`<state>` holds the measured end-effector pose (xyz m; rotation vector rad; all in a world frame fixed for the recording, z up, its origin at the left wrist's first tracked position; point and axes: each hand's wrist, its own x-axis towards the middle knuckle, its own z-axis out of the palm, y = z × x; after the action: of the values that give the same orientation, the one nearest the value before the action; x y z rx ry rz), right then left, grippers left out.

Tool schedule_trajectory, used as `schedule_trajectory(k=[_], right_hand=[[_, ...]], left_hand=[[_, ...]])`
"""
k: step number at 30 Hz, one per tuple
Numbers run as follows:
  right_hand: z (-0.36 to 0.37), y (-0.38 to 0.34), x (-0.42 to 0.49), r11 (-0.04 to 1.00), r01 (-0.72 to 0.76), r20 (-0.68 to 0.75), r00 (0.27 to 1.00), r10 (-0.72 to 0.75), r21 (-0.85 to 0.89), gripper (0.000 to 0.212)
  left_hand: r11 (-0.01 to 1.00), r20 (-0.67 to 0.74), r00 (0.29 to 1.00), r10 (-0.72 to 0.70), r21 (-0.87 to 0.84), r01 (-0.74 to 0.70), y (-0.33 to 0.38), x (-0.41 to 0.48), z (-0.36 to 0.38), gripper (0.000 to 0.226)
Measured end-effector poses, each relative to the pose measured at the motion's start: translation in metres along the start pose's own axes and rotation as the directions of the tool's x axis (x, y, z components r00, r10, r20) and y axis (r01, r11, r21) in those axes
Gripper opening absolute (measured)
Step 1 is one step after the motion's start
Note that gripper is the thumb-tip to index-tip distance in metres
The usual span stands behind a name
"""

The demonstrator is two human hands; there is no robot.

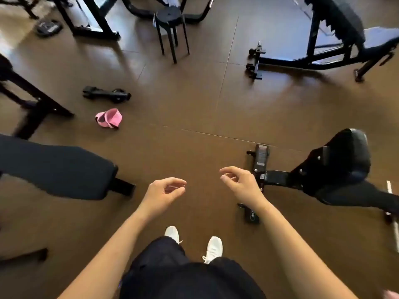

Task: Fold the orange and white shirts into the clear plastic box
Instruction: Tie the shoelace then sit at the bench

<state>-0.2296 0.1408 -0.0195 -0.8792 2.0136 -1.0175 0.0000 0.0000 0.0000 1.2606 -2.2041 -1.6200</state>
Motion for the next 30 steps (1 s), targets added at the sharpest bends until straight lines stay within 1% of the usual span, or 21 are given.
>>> schedule_trajectory(k=[2,5,11,13,16,20,24,30], right_hand=[[0.007,0.001,0.010,0.998,-0.053,0.059,0.997,0.054,-0.018,0.017],[0.018,0.000,0.032,0.994,-0.078,0.132,0.987,0.088,-0.081,0.019],[0.028,-0.028,0.116,0.982,-0.067,0.158,0.983,0.095,-0.175,0.020],[0.032,-0.040,0.146,0.977,-0.054,0.179,0.980,0.092,-0.207,0.021],[0.036,-0.057,0.189,0.965,-0.072,0.204,0.971,0.125,-0.251,0.022],[0.040,-0.082,0.254,0.949,-0.084,0.206,0.967,0.151,-0.303,0.021],[0.037,-0.105,0.318,0.953,-0.136,0.162,0.969,0.185,-0.272,0.019],[0.034,-0.114,0.436,0.954,-0.185,0.177,0.957,0.229,-0.236,0.023]], left_hand=[[0.998,0.002,0.998,-0.061,0.020,0.061,-0.008,0.003,-0.002,0.020],[0.992,-0.005,0.991,-0.130,-0.001,0.130,-0.023,0.011,-0.006,0.018],[0.989,-0.002,0.990,-0.141,-0.035,0.141,-0.036,0.078,-0.034,0.015],[0.989,0.007,0.989,-0.147,-0.029,0.147,-0.040,0.111,-0.049,0.014],[0.990,0.028,0.989,-0.144,0.006,0.144,-0.039,0.163,-0.075,0.015],[0.991,0.107,0.988,-0.115,0.082,0.107,-0.027,0.239,-0.110,0.017],[0.986,0.199,0.976,-0.090,0.154,0.060,-0.008,0.318,-0.141,0.018],[0.973,0.229,0.967,-0.109,0.224,0.057,0.024,0.448,-0.168,0.018]])
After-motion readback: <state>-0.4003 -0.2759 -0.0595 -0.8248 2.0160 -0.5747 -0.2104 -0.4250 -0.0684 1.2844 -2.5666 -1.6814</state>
